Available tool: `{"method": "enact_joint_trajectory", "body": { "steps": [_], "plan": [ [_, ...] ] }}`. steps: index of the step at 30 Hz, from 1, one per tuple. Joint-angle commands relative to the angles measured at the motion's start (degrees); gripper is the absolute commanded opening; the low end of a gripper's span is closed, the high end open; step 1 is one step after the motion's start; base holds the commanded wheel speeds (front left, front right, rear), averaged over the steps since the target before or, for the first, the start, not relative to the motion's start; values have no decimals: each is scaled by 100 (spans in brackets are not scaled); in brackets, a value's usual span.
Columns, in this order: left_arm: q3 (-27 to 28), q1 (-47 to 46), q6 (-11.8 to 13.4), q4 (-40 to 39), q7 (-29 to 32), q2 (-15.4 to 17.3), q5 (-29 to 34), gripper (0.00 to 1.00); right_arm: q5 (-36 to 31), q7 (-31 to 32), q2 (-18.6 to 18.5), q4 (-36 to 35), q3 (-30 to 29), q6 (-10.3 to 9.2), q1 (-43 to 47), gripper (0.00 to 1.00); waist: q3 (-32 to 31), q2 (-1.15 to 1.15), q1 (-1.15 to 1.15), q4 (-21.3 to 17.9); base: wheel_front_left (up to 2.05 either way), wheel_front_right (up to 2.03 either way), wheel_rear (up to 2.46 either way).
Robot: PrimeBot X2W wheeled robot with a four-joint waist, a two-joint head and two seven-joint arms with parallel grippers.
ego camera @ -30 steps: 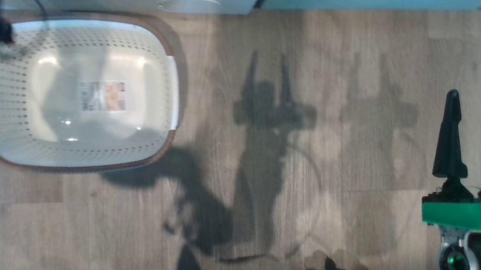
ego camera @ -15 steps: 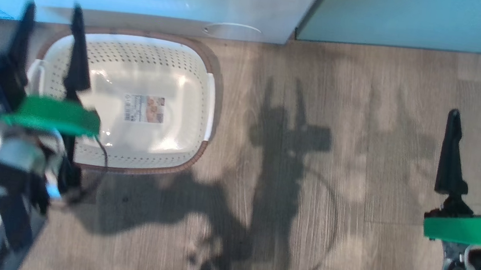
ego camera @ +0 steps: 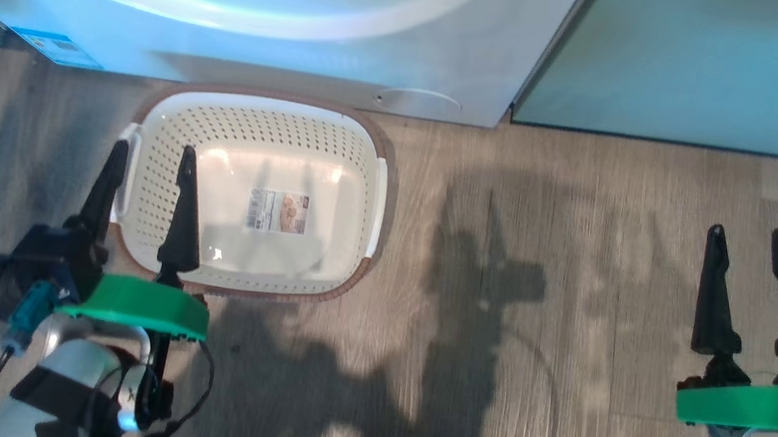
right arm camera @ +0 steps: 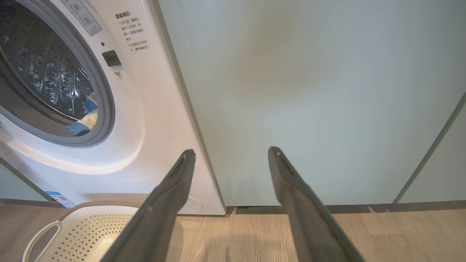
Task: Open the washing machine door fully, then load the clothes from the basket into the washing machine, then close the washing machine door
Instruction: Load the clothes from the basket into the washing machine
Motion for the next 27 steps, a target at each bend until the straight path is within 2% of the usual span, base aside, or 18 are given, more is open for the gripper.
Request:
{"method": "enact_joint_trajectory", "body": {
  "steps": [1, 27],
  "plan": [
    [219, -25, 34, -174, -42, 118, 62, 100, -48, -37, -55, -147, 107, -16, 45, 100, -99, 0, 1, 56, 0, 0, 0],
    [77, 208, -163, 33, -45, 36, -76, 100, -58, -37, -55, -81, 320, -16, 279, 100, -537, 0, 1, -62, 0, 0, 0]
  ]
}}
